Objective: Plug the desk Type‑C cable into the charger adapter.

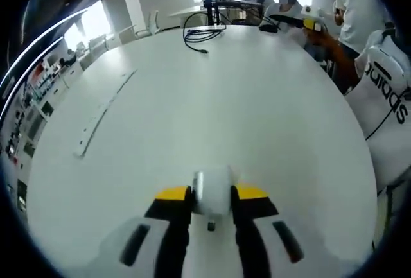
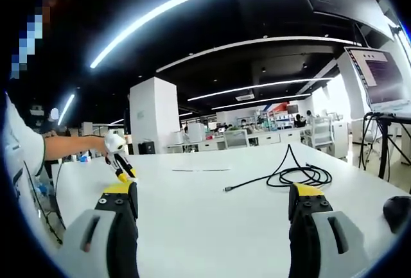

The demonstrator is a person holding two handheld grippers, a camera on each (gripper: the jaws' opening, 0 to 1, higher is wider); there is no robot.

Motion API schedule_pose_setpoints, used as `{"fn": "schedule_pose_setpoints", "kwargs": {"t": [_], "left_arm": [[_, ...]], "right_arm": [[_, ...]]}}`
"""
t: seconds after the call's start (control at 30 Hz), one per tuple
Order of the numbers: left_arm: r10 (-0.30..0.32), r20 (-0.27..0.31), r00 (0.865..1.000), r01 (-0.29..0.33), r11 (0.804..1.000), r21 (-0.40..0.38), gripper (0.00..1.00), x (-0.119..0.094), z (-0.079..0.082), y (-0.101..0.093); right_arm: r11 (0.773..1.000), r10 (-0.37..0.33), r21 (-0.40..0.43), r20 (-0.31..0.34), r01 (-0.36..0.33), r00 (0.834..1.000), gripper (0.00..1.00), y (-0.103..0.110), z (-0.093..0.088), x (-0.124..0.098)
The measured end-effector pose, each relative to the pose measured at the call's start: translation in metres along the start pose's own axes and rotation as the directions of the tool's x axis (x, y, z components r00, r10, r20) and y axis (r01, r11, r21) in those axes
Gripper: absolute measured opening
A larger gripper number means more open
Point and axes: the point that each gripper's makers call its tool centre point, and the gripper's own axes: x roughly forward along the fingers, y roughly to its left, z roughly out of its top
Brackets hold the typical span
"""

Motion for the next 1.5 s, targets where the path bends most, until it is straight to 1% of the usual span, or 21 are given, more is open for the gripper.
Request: {"fn": "schedule_pose_setpoints", "kwargs": {"t": [0.3,0.37,0.63,1.0,1.3,1.5], "left_arm": [[-0.012,-0.002,1.0,0.012,1.0,0.015,0.24,-0.002,0.001,-0.021],[-0.016,0.005,1.0,0.016,1.0,0.003,0.24,-0.002,0.001,-0.025],[-0.023,0.006,1.0,0.023,1.0,0.002,0.24,-0.005,0.001,-0.043],[-0.04,0.013,0.999,0.04,0.999,0.011,0.24,-0.007,0.003,-0.075],[-0.063,0.013,0.998,0.062,0.997,0.036,0.24,-0.007,0.005,-0.103],[-0.071,0.009,0.997,0.071,0.997,0.04,0.24,-0.008,0.006,-0.115]], "right_arm": [[1.0,0.008,-0.002,0.004,-0.008,1.0,1.0,0.0,0.002,-0.002],[1.0,0.009,0.0,0.007,-0.009,1.0,1.0,0.001,0.002,-0.001],[1.0,0.019,-0.004,0.007,-0.019,1.0,1.0,0.003,0.003,-0.001],[0.999,0.032,-0.004,0.006,-0.032,0.999,1.0,0.005,0.004,0.0],[0.999,0.041,-0.004,0.008,-0.041,0.999,1.0,0.007,0.004,0.0],[0.999,0.042,-0.004,0.008,-0.042,0.999,1.0,0.008,0.004,0.001]]}}
